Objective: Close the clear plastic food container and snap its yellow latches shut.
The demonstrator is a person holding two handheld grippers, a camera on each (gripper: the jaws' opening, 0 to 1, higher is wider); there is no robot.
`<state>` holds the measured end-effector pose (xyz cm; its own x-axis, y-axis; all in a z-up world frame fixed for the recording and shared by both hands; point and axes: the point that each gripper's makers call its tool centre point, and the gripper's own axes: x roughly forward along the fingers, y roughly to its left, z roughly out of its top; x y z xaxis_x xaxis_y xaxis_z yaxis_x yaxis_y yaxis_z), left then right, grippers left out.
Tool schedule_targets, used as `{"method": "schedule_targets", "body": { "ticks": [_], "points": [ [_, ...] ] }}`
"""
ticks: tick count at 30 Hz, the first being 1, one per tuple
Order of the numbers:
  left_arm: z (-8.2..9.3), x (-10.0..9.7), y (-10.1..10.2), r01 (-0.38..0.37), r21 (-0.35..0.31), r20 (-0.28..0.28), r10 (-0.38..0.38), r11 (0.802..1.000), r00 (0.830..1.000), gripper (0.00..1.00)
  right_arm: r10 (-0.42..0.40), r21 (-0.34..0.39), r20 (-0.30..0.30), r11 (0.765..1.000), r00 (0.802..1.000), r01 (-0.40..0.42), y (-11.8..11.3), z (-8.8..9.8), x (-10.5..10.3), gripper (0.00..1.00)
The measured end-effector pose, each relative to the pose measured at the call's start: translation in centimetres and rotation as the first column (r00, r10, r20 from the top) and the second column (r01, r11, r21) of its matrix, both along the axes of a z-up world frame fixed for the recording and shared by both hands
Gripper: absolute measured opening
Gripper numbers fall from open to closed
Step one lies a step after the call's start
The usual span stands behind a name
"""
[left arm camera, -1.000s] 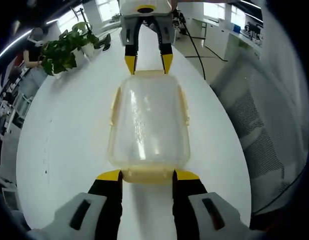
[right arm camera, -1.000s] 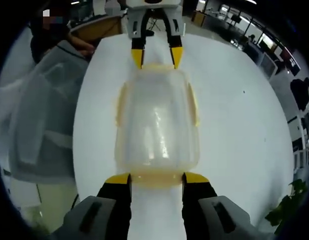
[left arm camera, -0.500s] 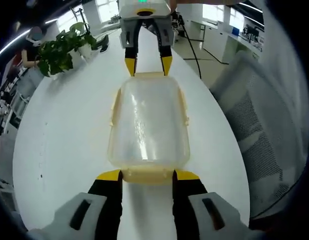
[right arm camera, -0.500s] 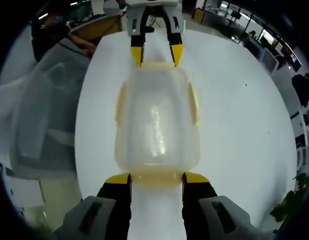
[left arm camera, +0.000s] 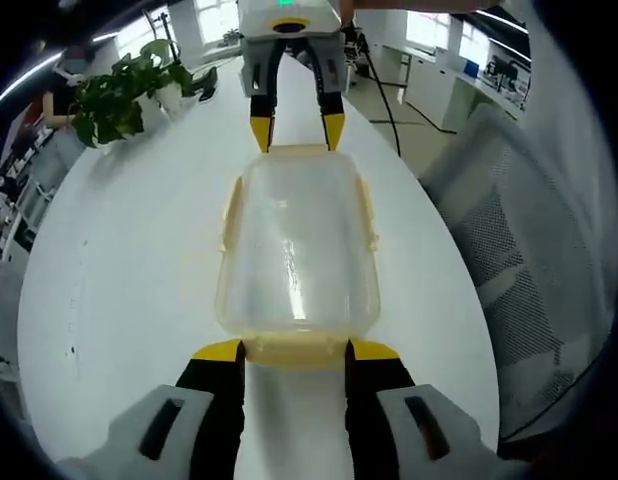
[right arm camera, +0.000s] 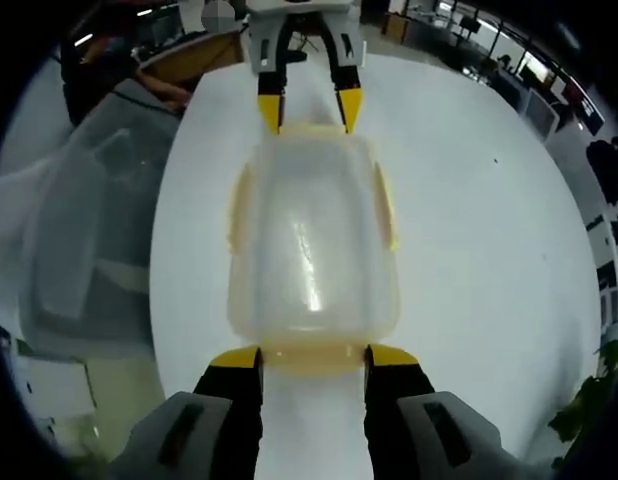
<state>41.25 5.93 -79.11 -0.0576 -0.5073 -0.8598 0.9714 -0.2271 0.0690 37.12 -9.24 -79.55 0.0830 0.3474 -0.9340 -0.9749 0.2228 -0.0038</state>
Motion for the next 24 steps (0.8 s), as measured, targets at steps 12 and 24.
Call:
{"method": "schedule_targets", "body": {
  "ticks": [12,24],
  "points": [
    [-0.04,-0.5,-0.49,0.009,-0.001,-0.003,-0.009,1.0,1.0,0.38,-0.008,0.009,-0.005,1.0,1.0,0.008,-0.5,-0.02,-0.6,0.38],
    [-0.32,-0.41,-0.4,0.018,0.005,-0.005,-0.017,1.0,1.0,0.44,-0.002,-0.001,0.005,1.0,1.0,0.002,-0.83,-0.25,-0.46,0.4]
  ]
}}
